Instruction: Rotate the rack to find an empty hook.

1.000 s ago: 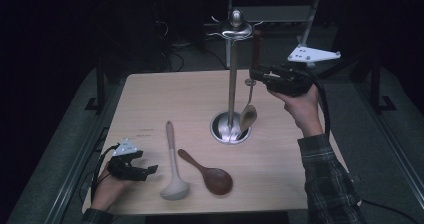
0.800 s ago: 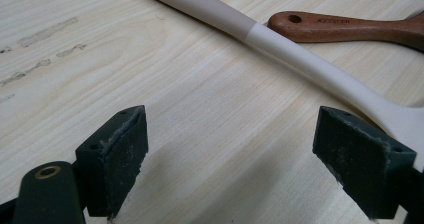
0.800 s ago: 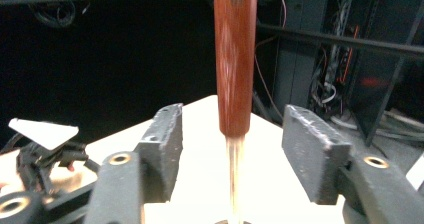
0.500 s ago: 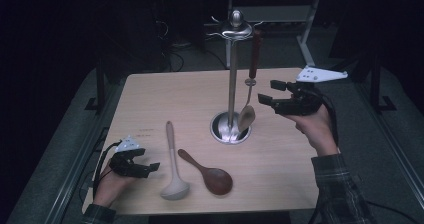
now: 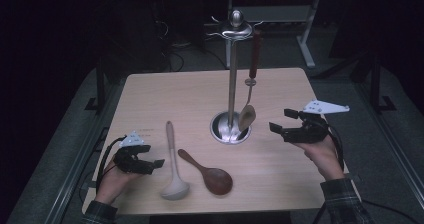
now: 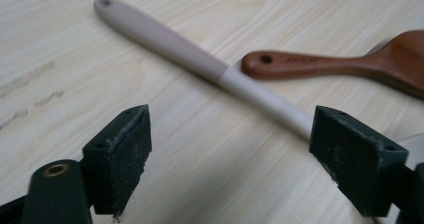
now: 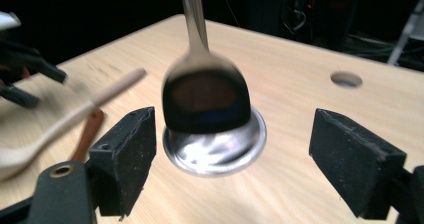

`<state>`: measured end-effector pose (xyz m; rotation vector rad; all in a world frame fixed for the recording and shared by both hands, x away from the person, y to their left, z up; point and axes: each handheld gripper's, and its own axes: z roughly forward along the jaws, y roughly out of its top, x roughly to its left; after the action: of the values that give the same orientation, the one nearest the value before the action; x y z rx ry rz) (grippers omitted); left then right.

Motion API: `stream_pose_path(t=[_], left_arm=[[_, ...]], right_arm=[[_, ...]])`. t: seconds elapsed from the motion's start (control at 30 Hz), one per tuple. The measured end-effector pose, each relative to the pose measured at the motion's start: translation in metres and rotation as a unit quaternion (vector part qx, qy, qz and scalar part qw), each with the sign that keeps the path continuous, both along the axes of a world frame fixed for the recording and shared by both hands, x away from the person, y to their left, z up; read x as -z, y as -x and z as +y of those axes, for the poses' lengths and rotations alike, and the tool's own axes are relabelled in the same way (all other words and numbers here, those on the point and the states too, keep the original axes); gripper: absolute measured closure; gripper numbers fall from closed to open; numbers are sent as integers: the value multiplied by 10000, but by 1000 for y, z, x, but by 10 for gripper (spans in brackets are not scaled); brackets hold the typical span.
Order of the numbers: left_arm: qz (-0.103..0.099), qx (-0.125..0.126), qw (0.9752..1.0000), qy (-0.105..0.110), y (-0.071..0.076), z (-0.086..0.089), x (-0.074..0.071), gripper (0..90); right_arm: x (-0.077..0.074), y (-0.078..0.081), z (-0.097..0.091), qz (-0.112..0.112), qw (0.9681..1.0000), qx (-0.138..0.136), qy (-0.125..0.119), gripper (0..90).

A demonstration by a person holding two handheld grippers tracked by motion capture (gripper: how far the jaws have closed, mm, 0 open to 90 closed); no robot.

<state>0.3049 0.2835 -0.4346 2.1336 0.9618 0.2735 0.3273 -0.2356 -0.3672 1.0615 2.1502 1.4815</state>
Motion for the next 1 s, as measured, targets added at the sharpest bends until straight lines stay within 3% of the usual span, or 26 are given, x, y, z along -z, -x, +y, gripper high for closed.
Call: stream_pose_path(t=[0.13, 0.3, 0.47, 0.67, 1.0], left_arm=[[63, 124, 9998, 105, -1, -4, -11, 255], [216, 215, 9990, 324, -1, -11, -24, 423], [340, 326, 9985, 284, -7, -22, -38, 629], [221, 516, 9981, 247, -18, -39, -66, 887], [0, 987, 9946, 323, -34, -65, -120, 897]], right_arm=[[20, 8, -5, 139, 9999, 53, 26, 174], [41, 19, -7, 229, 9995, 185, 128, 157], [54, 26, -8, 312, 9991, 234, 187, 150], [64, 32, -6, 337, 9985, 300, 306, 147], [74, 38, -8, 326, 9970, 470, 519, 142]])
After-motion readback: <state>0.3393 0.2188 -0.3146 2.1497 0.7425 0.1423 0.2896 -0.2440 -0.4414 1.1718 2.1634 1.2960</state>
